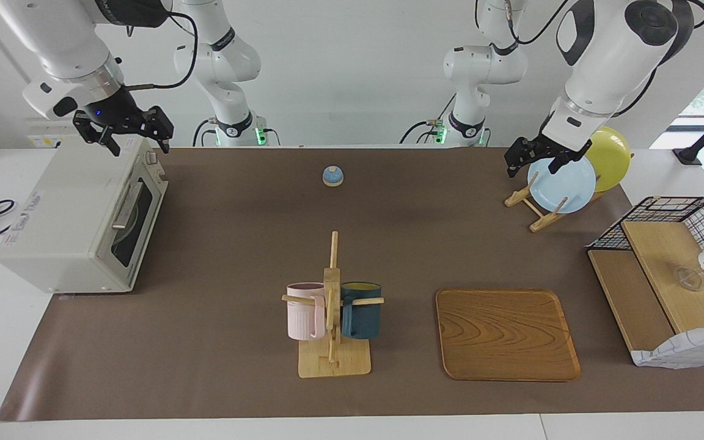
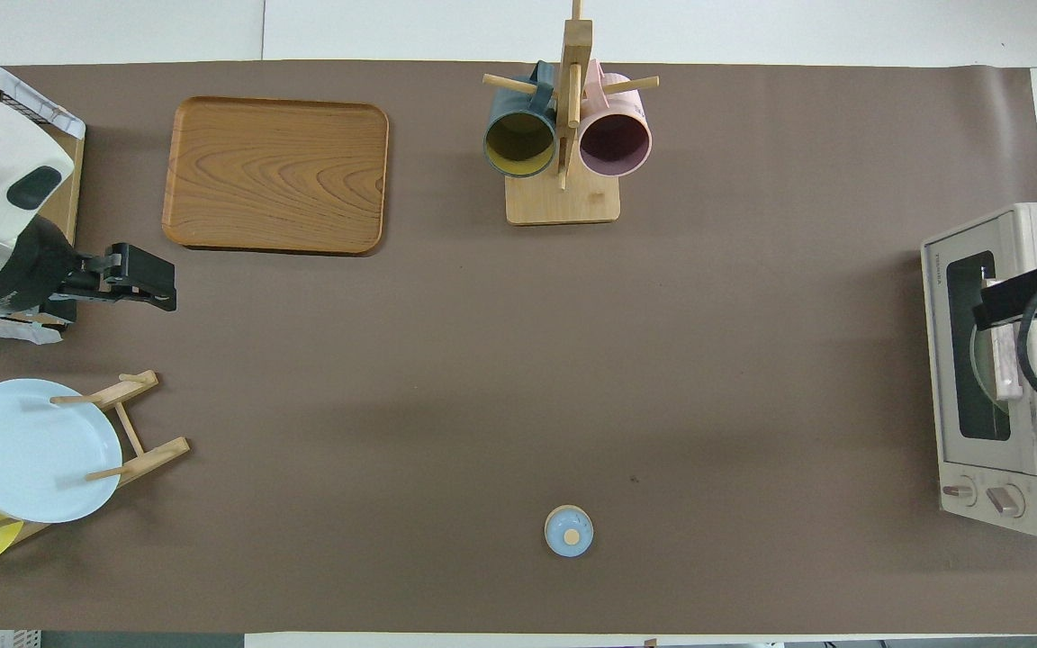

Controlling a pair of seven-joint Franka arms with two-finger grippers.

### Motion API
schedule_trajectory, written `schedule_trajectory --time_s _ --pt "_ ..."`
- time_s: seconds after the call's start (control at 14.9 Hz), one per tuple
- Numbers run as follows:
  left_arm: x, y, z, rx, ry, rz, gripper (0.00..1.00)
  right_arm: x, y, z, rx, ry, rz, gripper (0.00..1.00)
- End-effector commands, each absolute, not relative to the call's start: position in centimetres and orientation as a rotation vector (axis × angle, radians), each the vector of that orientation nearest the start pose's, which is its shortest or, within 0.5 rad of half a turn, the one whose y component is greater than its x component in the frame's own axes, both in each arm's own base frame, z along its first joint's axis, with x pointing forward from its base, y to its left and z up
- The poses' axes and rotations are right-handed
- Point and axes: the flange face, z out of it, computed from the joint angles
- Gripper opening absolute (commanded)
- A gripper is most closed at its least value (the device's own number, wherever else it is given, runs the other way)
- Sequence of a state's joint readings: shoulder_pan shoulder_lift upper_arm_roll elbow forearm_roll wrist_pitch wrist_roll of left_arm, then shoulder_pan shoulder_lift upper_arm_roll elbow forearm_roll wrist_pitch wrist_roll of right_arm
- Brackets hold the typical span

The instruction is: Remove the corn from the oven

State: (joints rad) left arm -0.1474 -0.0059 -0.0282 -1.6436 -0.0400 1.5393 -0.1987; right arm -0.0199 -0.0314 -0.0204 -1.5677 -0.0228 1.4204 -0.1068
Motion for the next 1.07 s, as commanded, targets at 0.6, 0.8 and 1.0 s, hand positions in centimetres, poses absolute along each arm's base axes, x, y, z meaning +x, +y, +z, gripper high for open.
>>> schedule_trajectory --time_s 0.6,0.8,1.0 --pt "53.4 -9.7 59.6 -3.167 -0.044 0.167 1.0 52.1 -2.0 62.6 -3.129 -0.088 0.187 1.0" --pt "53.4 -9.7 59.5 -3.166 -0.044 0.169 1.0 51.7 -2.3 62.1 -3.125 -0.084 0.204 0.24" --pt "53.4 -9.7 59.5 -3.166 -0.044 0.169 1.0 51.1 -2.3 60.2 -3.127 -0.099 0.165 0.0"
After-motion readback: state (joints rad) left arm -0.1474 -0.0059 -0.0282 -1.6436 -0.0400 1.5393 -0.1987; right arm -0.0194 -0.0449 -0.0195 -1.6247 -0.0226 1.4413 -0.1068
